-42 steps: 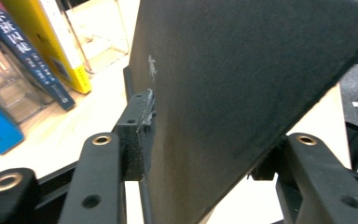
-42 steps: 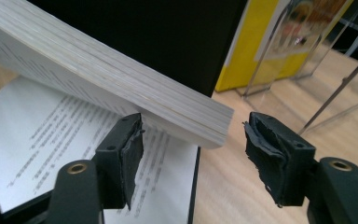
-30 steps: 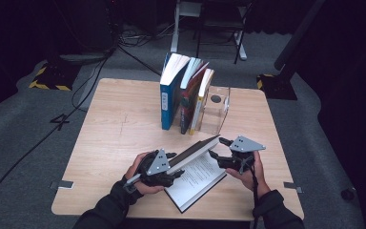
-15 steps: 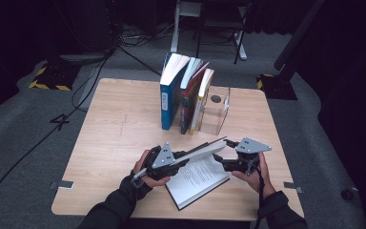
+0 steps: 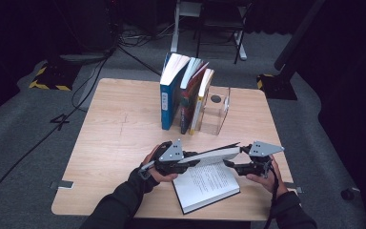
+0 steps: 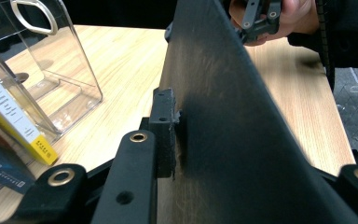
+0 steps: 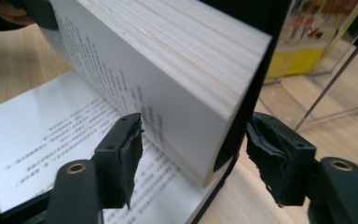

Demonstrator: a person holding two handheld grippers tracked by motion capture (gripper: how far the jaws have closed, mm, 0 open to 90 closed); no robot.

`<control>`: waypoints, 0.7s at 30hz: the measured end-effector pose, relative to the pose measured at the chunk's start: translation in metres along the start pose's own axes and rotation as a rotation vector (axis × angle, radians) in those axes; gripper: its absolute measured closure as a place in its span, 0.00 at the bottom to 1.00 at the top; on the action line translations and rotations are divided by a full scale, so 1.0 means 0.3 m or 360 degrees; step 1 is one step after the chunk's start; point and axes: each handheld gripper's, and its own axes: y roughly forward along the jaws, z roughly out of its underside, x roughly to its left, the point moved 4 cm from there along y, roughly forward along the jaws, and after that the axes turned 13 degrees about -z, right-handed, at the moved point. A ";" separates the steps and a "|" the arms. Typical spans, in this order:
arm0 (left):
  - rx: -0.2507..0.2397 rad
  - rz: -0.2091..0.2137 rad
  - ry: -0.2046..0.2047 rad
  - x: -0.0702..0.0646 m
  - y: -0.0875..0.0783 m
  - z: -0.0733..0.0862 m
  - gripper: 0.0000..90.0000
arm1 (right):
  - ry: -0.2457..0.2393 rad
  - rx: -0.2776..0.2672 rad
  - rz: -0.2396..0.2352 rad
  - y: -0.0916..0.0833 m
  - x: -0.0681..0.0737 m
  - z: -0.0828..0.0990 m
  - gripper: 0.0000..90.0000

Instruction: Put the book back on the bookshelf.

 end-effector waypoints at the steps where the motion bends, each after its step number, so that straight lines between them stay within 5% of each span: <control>1: 0.0004 0.0009 -0.0001 0.002 -0.002 0.000 0.79 | -0.0013 -0.0001 0.0006 0.003 0.001 -0.006 0.41; 7: 0.0040 0.0044 -0.0029 0.019 -0.019 0.010 0.76 | -0.0073 0.0024 0.0024 0.008 0.012 -0.018 0.47; 15: 0.0144 -0.0107 0.0002 0.070 -0.071 0.015 0.59 | -0.0138 0.0010 -0.0001 0.005 0.045 -0.029 0.69; 21: 0.0234 -0.0095 -0.0007 0.112 -0.103 0.031 0.49 | -0.0230 0.0035 -0.0098 0.026 0.096 -0.051 0.75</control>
